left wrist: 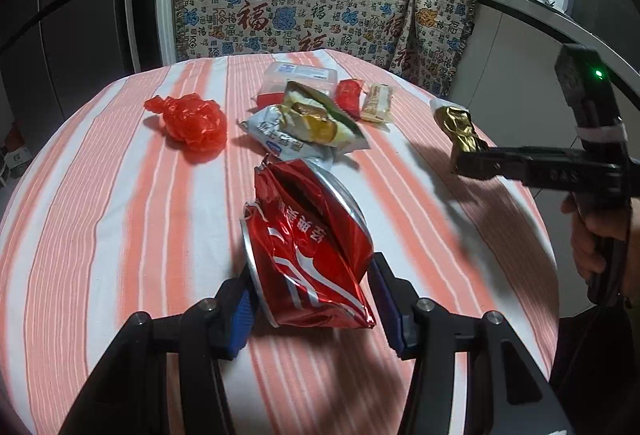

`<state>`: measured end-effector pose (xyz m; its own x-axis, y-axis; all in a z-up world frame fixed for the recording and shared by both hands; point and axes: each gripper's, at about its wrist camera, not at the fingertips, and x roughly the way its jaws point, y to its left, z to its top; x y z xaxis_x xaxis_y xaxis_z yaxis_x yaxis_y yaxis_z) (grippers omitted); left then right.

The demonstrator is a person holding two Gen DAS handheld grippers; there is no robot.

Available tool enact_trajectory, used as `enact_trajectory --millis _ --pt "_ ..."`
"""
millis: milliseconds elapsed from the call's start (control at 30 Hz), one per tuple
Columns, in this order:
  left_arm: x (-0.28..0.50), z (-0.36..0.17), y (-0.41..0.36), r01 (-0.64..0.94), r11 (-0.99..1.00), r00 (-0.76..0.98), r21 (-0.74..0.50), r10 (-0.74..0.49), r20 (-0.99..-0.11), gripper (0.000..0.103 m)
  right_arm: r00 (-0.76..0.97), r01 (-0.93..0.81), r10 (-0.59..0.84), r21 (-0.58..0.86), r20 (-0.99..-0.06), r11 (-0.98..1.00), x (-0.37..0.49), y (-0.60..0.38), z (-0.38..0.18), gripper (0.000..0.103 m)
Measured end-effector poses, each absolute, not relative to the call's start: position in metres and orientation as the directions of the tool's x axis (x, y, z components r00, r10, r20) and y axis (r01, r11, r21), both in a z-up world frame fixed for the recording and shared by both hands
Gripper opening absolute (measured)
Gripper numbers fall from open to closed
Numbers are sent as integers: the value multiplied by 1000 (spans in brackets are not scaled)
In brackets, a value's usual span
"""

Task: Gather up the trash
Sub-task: 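Grasp the gold wrapper with the right gripper while the left gripper holds the can, then carry the can and gold wrapper over the blue wastebasket with both grippers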

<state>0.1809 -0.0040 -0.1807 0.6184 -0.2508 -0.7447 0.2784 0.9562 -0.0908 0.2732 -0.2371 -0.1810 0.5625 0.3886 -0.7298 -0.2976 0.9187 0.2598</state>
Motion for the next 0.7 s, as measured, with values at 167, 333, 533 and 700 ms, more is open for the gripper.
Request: enact_trajectory --millis 167,333,533,700 --pt "176 -178 -20 300 949 615 -92 -266 -742 53 556 -335 399 242 -729 911 248 -238 -178 40" --pt "175 -174 -34 315 945 613 -92 -276 -740 53 548 -340 394 234 -738 911 236 -244 -181 40" --pt "177 -170 -58 349 932 604 -95 -301 -738 53 555 -316 386 243 -737 917 229 -260 -179 40" --pt "182 -165 -89 396 912 585 -106 -339 -737 53 569 -283 380 260 -729 923 222 -285 -176 40"
